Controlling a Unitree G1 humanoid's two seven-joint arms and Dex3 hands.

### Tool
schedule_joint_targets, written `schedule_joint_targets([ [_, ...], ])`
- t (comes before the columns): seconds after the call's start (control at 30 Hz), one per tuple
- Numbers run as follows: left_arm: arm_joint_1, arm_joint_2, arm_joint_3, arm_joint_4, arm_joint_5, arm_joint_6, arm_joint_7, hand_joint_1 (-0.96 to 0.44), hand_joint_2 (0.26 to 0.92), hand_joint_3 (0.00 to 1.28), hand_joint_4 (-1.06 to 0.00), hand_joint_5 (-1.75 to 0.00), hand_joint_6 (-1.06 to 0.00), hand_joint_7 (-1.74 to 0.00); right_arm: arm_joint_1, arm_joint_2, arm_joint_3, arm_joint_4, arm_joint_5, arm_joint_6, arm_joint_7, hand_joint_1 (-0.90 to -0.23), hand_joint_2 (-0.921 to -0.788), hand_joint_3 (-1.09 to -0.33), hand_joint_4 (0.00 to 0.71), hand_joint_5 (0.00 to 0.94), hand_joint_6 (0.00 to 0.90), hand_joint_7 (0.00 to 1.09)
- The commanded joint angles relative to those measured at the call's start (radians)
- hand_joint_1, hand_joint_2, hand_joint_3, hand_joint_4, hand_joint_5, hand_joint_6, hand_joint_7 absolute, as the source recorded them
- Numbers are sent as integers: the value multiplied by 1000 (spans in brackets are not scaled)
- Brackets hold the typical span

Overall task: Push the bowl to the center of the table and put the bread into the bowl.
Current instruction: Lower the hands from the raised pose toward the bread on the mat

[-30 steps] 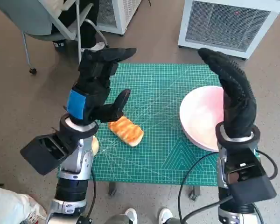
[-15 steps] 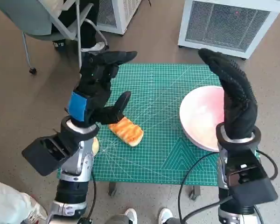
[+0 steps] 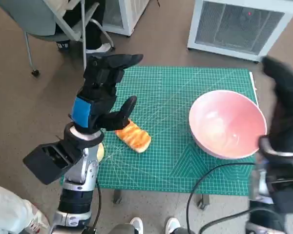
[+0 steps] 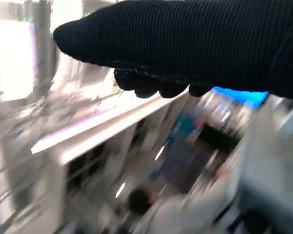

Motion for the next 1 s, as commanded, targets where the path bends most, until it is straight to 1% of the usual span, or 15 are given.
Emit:
schedule_joint_targets([
  [0.03, 13, -1, 1, -16, 1, 1, 4, -242, 724, 771, 1, -866, 1, -1048, 18, -19, -64, 133, -28, -12, -83, -453, -921, -597, 380, 20, 77, 612],
  [0.1, 14, 0, 3, -15, 0, 0, 4, -249, 724, 770, 1, -867, 1, -1048, 11, -35, -85, 204, -46, -16, -125, -456, -921, -605, 377, 18, 80, 608],
  [0.17, 14, 0, 5, -14, 1, -1, 4, -253, 724, 769, 1, -869, 1, -1049, 2, -52, -100, 279, -56, -25, -159, -461, -921, -613, 375, 17, 85, 604],
  [0.27, 13, 2, 8, -10, -1, -1, 3, -255, 725, 767, 1, -870, 1, -1049, -12, -82, -113, 395, -58, -30, -189, -466, -921, -621, 374, 15, 91, 597],
  [0.3, 14, 2, 8, -10, -2, -1, 3, -253, 726, 767, 1, -870, 1, -1048, -16, -91, -115, 430, -57, -32, -196, -466, -921, -624, 376, 13, 103, 575],
  [0.4, 14, 3, 10, -9, -6, 2, 2, -250, 727, 766, 1, -870, 1, -1047, -35, -112, -122, 540, -38, -24, -201, -467, -921, -626, 382, 9, 134, 518],
  [0.47, 12, 4, 11, -7, -6, 2, 2, -249, 727, 766, 1, -870, 1, -1046, -50, -120, -126, 609, -23, -12, -199, -470, -921, -625, 386, 8, 147, 501],
  [0.5, 12, 4, 12, -8, -6, 3, 2, -249, 727, 765, 1, -870, 1, -1045, -57, -123, -127, 638, -16, -6, -196, -473, -921, -623, 388, 7, 163, 475],
  [0.63, 11, 8, 15, -9, -2, 2, 4, -250, 727, 763, 1, -871, 1, -1045, -81, -129, -133, 741, 13, 21, -175, -485, -921, -619, 387, 2, 185, 433],
  [0.77, 12, 11, 17, -10, 1, 2, 6, -250, 727, 760, 1, -873, 1, -1046, -99, -120, -140, 810, 53, 62, -125, -479, -921, -626, 375, 0, 195, 411],
  [0.83, 13, 12, 17, -15, 5, 3, 9, -249, 727, 759, 1, -875, 1, -1047, -106, -112, -140, 831, 67, 79, -108, -469, -921, -633, 361, 0, 198, 403],
  [1.0, 12, 19, 19, -19, 11, 6, 15, -247, 727, 755, 1, -879, 1, -1050, -126, -78, -136, 866, 95, 132, -72, -460, -921, -644, 353, 2, 189, 392],
])
